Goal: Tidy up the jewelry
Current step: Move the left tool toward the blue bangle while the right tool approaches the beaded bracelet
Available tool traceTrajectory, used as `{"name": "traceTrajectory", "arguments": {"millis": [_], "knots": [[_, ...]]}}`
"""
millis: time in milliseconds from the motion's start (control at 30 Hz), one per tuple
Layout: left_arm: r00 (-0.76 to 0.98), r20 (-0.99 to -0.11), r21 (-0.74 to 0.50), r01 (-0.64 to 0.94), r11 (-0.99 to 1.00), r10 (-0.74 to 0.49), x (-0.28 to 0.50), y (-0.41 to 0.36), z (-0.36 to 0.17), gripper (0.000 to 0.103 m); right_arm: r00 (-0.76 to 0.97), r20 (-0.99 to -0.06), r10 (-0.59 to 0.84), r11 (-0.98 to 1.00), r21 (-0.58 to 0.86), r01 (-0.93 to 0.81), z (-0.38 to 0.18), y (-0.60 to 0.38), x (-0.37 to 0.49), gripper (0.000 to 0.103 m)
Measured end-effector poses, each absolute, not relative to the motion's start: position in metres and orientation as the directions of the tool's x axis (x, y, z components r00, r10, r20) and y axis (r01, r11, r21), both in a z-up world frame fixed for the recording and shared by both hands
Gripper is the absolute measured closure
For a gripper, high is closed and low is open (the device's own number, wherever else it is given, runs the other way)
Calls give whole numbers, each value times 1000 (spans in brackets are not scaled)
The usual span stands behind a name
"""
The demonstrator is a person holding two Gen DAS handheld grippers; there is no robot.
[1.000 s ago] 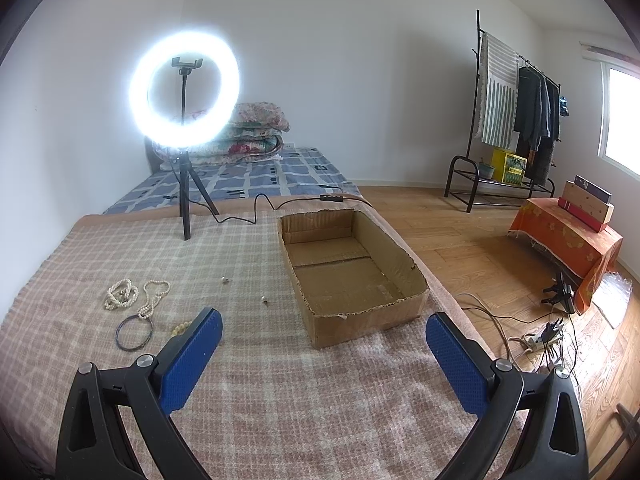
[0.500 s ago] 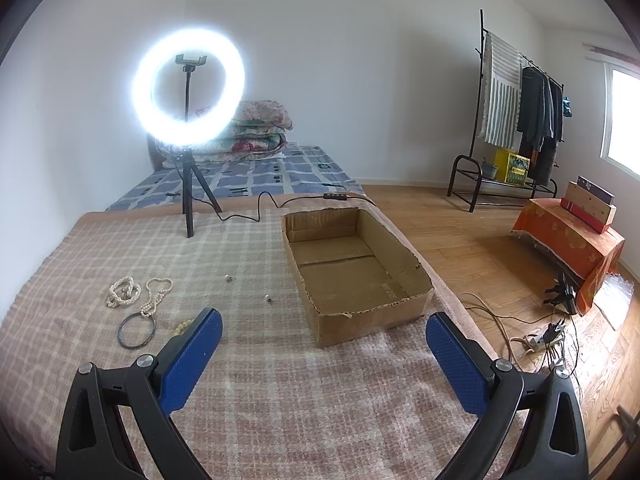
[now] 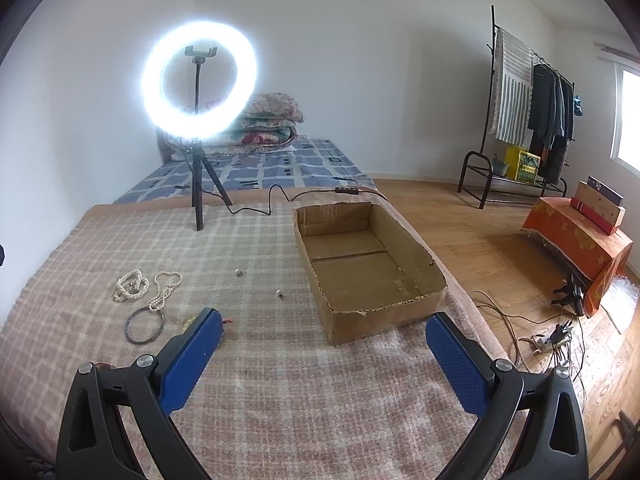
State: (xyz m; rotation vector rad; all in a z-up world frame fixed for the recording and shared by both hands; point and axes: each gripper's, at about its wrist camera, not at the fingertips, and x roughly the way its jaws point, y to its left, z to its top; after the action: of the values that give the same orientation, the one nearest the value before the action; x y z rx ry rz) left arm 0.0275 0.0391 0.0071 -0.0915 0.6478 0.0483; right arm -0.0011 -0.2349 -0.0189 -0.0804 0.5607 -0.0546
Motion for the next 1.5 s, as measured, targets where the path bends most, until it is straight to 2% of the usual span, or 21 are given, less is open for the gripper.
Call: {"name": "traceTrajectory", "arguments": {"millis": [233,433,567,700,833,1067,1200,1300,1400,1500], "knots": [[754,-657,-81,-62,995,-6,50,63,4,0,841,-538,-49,992,-127,-24,-11,-224,10,0],[743,-670,-92,-75,993,-6,65,84,1,0,832,-554,3,985,-141,-97,0,-215,32,0],[734,-677,-139,-64,988,-48,75,96,-4,0,825,-565,38,979,-146,-145,7,-206,45,0],[703,-708,-162,-69,984,-67,88,99,-16,7,825,-560,78,969,-153,-195,11,-196,59,0],[671,-738,-166,-83,983,-68,99,98,-29,14,814,-562,145,966,-98,-240,11,-189,76,0],[642,-766,-129,-125,984,-19,116,96,-40,14,755,-619,218,949,-45,-311,-4,-175,106,3],[624,-779,-162,-96,982,-68,125,92,-47,14,718,-654,237,936,-45,-350,-15,-171,121,8],[589,-799,-206,-74,976,-124,133,87,-57,33,698,-673,243,931,-41,-363,-21,-172,132,8],[536,-820,-294,-92,951,-202,141,89,-74,49,660,-704,262,924,-13,-382,-29,-173,144,21],[496,-837,-318,-95,943,-232,146,83,-86,53,598,-744,297,915,43,-401,-43,-175,156,24]]}}
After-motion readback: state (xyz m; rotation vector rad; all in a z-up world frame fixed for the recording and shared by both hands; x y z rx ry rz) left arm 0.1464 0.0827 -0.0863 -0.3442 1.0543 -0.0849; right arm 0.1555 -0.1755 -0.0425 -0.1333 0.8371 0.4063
